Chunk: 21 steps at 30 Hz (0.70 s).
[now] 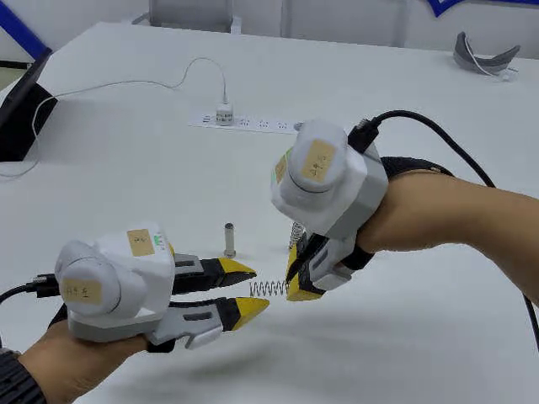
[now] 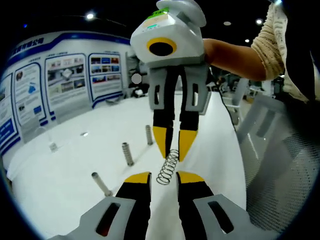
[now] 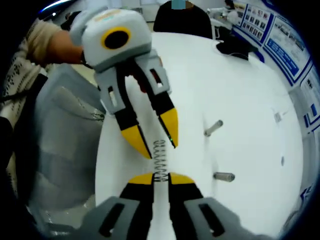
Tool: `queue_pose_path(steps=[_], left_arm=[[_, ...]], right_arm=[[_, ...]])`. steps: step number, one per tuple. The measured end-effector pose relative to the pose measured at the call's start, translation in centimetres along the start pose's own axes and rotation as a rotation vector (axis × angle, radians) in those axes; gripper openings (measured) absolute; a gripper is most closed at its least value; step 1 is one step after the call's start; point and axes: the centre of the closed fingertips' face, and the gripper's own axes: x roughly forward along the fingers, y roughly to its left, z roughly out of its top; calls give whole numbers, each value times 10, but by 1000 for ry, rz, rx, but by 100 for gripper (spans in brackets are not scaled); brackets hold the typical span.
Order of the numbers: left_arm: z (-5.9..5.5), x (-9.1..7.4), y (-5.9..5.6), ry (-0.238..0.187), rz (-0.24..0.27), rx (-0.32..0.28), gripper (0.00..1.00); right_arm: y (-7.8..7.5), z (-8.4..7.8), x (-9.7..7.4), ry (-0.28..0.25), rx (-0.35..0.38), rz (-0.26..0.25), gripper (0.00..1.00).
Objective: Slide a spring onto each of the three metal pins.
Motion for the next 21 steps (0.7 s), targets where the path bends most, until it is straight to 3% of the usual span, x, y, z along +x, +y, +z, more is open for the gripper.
queue_pose_path(steps=[12, 21], left_arm=[[1, 2, -6, 10, -11, 37, 14], [-1, -1, -4, 22, 1, 49, 12]], right_arm=[[4, 4, -7, 8, -25, -5, 12], [5, 17, -17, -21, -54, -13, 12]])
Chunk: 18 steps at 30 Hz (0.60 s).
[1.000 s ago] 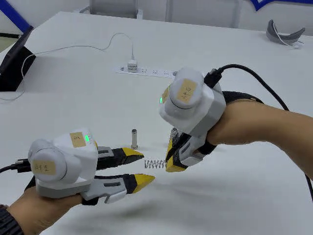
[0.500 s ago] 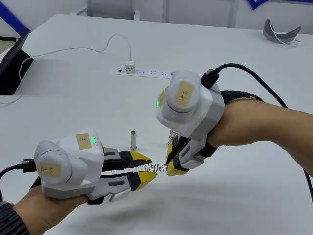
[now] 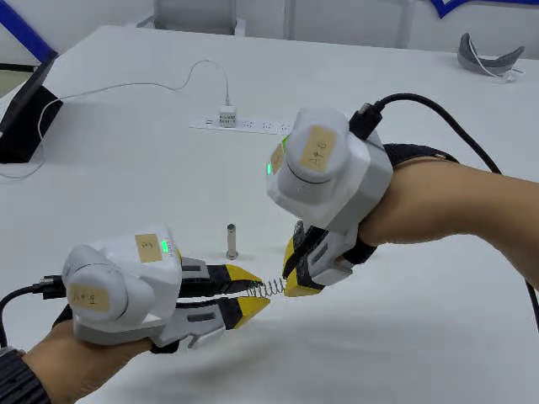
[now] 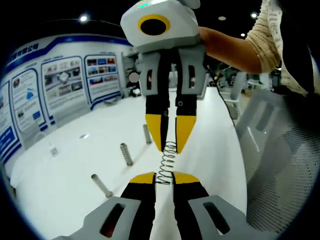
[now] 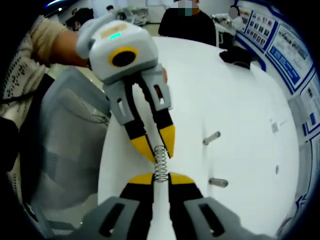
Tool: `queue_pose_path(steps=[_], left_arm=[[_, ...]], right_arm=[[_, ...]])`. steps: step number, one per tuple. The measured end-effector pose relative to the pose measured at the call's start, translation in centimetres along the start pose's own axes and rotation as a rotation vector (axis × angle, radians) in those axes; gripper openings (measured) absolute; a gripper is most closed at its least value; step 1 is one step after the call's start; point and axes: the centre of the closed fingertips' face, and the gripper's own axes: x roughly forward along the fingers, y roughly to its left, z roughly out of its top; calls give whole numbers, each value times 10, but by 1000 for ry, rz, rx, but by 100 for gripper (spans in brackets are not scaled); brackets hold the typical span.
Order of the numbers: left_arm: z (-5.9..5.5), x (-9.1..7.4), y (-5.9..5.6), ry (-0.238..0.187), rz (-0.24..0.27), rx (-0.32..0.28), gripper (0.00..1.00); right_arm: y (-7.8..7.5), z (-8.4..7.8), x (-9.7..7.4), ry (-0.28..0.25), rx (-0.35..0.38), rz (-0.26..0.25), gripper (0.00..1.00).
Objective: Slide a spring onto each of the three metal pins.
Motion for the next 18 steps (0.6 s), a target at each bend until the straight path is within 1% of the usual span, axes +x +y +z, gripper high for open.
queue_pose_path(steps=[9, 18], left_arm=[[2, 0, -1, 2, 6, 9, 12], [3, -1, -3, 3, 12, 13, 11]], right_arm=[[0, 14, -9, -40, -30, -10, 12], [3, 28, -11, -75, -53, -7, 12]])
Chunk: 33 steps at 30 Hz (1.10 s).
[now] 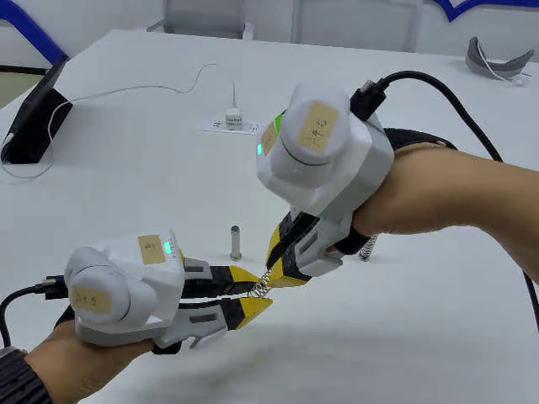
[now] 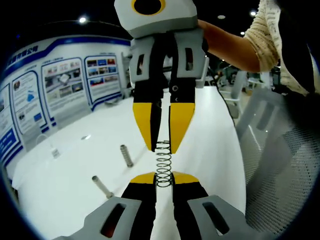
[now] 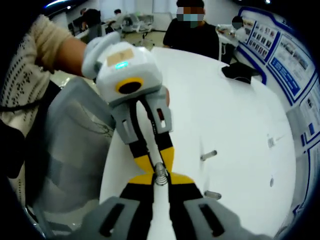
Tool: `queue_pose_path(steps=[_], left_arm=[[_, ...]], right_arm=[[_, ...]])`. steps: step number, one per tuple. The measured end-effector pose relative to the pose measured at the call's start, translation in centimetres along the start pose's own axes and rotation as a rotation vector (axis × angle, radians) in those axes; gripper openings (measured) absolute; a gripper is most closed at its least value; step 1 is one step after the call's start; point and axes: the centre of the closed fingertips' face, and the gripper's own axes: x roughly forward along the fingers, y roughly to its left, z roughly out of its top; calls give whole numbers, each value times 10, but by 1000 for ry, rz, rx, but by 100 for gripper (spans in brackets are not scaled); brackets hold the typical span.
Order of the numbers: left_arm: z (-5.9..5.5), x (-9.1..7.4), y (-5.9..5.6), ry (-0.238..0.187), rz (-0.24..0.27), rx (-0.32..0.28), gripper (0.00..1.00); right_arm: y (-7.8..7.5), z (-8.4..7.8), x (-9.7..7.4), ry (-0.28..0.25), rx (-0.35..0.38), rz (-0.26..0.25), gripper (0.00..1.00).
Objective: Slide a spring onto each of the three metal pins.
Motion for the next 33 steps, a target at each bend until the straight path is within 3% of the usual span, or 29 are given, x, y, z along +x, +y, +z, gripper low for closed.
queue_pose_path(steps=[12, 22, 33], left_arm=[[4, -5, 5, -17, 28, -13, 11], [1, -7, 9, -30, 44, -34, 11], [6, -9, 11, -44, 47, -32, 11]], right_arm=[[0, 18, 0, -28, -37, -2, 12], [-2, 16, 2, -19, -24, -3, 13], [-2, 14, 6, -12, -14, 2, 13]])
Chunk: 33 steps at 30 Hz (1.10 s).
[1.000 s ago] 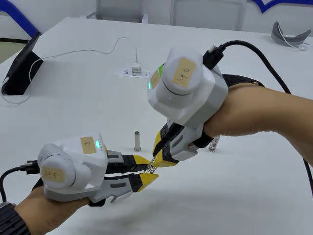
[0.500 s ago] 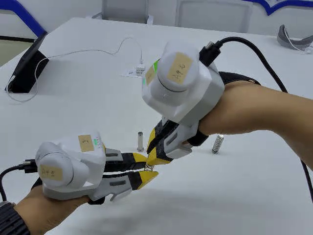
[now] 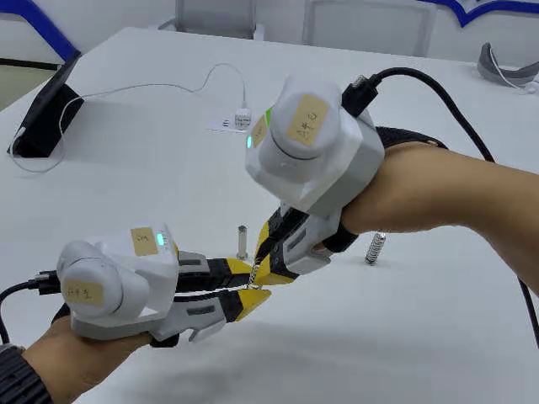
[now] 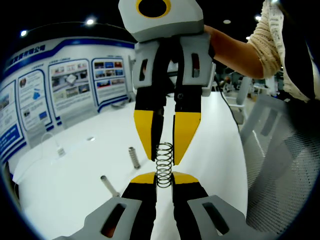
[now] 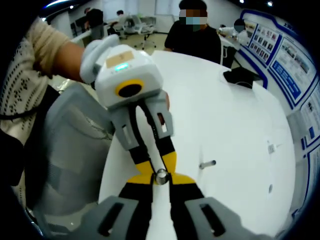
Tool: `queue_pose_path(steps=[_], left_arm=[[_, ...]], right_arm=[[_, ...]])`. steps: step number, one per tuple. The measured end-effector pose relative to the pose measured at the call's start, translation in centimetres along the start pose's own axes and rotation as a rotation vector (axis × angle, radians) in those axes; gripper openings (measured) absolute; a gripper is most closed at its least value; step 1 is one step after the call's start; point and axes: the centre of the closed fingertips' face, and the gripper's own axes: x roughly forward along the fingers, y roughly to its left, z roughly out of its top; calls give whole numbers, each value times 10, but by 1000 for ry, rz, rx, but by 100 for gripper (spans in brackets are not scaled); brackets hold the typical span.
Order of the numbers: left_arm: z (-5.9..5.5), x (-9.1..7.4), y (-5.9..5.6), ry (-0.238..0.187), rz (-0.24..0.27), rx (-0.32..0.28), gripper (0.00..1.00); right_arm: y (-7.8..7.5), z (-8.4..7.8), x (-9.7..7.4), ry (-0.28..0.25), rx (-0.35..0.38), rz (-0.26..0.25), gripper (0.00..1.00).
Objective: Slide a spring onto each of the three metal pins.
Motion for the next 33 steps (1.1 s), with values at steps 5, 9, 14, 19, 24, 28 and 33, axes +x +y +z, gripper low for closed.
queue_pose_path(steps=[5, 9, 14, 19, 24, 28, 33], left_arm=[[0, 0, 0, -4, 0, -2, 11], [-1, -1, 1, -7, 7, -7, 11], [0, -2, 3, -14, 17, -8, 13], [-2, -6, 7, -15, 30, -21, 18], [-2, -12, 13, -19, 52, -44, 23], [-5, -16, 17, -18, 72, -66, 28], [-10, -21, 21, -17, 97, -87, 34]], right_arm=[[0, 0, 1, 1, 1, 1, 12], [-1, 1, 2, 3, 3, 0, 12], [-3, 2, 2, 8, 2, 0, 12], [-6, 4, 2, 10, 0, -2, 12], [-7, 4, 2, 14, -1, -3, 12], [-10, 3, 2, 15, 3, -6, 12], [-15, 1, 2, 15, 13, -12, 12]])
